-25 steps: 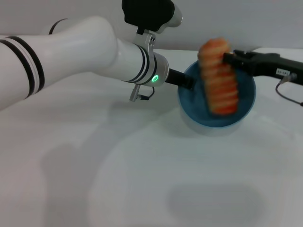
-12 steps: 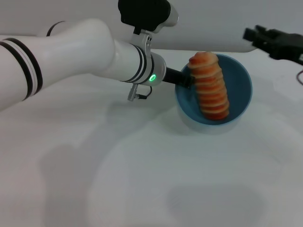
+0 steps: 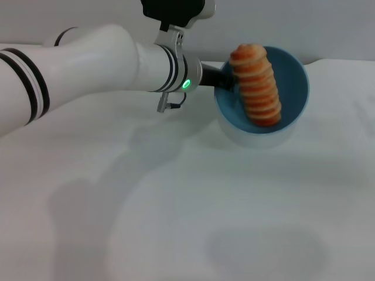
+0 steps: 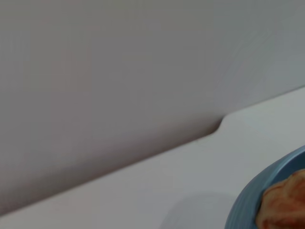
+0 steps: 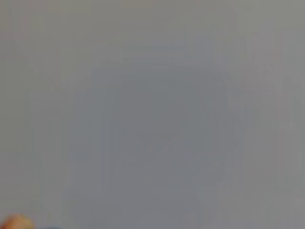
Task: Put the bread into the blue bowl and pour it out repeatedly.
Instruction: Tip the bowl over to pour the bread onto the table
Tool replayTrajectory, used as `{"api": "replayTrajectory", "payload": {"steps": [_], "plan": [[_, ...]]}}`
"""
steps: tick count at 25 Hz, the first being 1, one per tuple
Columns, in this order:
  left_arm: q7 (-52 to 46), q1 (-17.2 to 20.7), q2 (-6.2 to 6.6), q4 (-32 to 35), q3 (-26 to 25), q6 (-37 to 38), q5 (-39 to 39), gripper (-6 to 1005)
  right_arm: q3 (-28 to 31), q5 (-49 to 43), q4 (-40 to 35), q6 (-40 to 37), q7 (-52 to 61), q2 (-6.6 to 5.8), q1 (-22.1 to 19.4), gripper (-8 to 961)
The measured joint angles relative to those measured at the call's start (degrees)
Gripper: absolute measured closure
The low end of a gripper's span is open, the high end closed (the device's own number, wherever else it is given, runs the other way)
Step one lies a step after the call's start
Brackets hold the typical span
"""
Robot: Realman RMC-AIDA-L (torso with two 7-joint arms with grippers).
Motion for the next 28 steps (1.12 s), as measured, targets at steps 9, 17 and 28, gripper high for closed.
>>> {"api": "replayTrajectory", "payload": {"steps": [9, 17, 28], "plan": [[2.9, -0.2, -0.23, 0.0, 6.4, -12.4, 0.3, 1000, 3.8, 18.3, 16.4, -0.9, -25.0, 0.02, -3.3, 516], [2.3, -0.1, -0.62, 1.6, 12.7, -16.9, -0.7, 1000, 4.0, 29.2, 26.8, -10.7, -36.8, 0.17, -4.1, 510], [2.2, 1.8, -0.65, 4.7, 23.9, -25.8, -3.1, 999, 4.0, 37.7, 31.2, -16.3, -39.4, 0.27, -4.1, 501]]}}
